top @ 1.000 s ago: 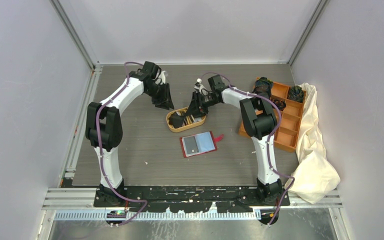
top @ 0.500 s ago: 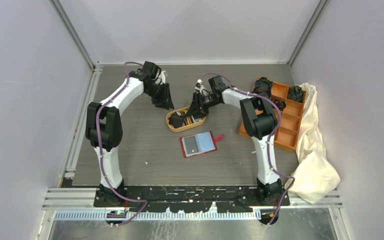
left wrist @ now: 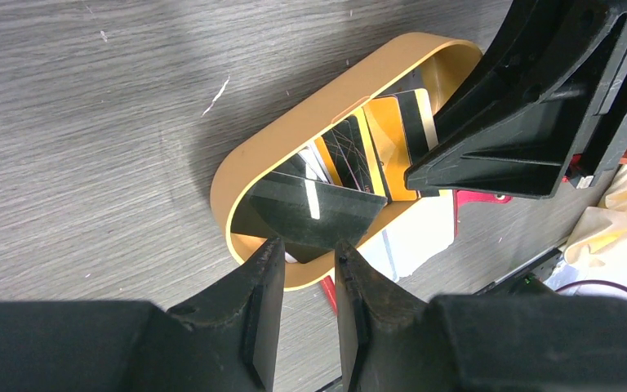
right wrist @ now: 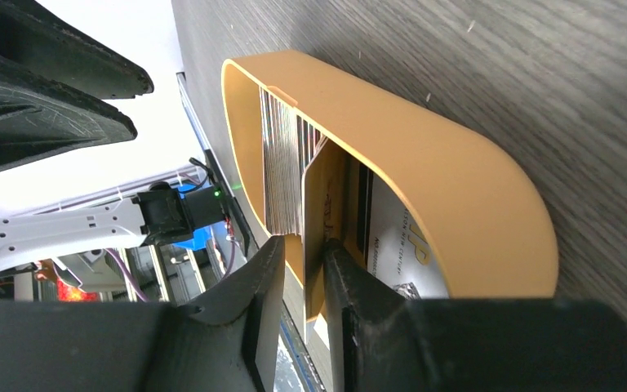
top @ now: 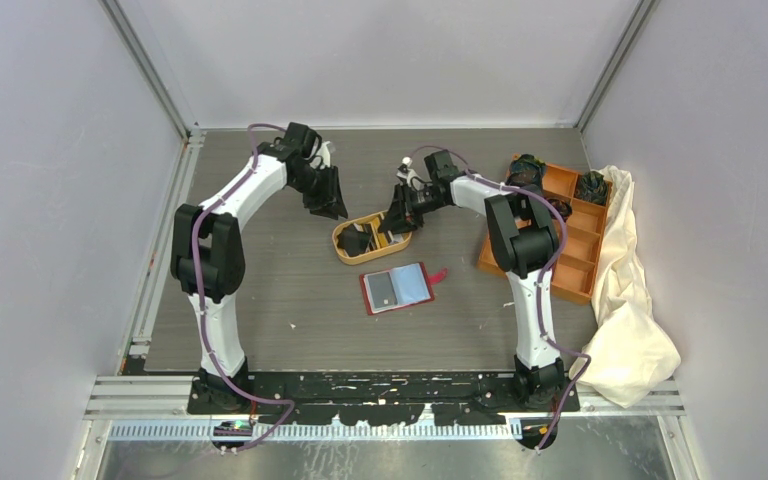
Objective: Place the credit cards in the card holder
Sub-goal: Pick up the credit card from the storage box.
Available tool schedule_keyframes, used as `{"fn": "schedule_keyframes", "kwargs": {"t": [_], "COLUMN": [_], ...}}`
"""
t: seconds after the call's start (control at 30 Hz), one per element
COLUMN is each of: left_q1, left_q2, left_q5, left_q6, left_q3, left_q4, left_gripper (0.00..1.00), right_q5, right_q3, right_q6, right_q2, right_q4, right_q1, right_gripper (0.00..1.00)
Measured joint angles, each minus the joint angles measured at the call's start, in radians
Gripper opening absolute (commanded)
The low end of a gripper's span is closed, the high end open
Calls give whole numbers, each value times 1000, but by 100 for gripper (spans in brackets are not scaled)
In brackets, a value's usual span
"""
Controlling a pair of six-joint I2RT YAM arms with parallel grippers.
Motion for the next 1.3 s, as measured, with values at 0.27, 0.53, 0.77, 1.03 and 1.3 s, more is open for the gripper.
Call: {"fn": "schedule_keyframes", "kwargs": {"t": [0.27, 0.53, 0.77, 1.03, 1.3], "left_q1": [0, 0, 0, 0, 1], "left_q2": [0, 0, 0, 0, -2], "left_q5": [3, 8, 8, 8, 11], "left_q6": [0, 0, 0, 0, 0], "left_q3": [0, 0, 0, 0, 0], "left_q4": [0, 0, 0, 0, 2], "left_gripper": [30, 30, 30, 30, 30], "right_q5": [10, 23, 58, 99, 143], "right_q3": [0, 0, 0, 0, 0], "right_q6": [-13, -27, -56, -80, -103], "right_q2": [-2, -21, -33, -33, -58], "right_q4": [-19, -35, -73, -103, -132], "right_q1": [-6, -20, -28, -35, -59], "right_gripper": [30, 30, 24, 6, 3]}}
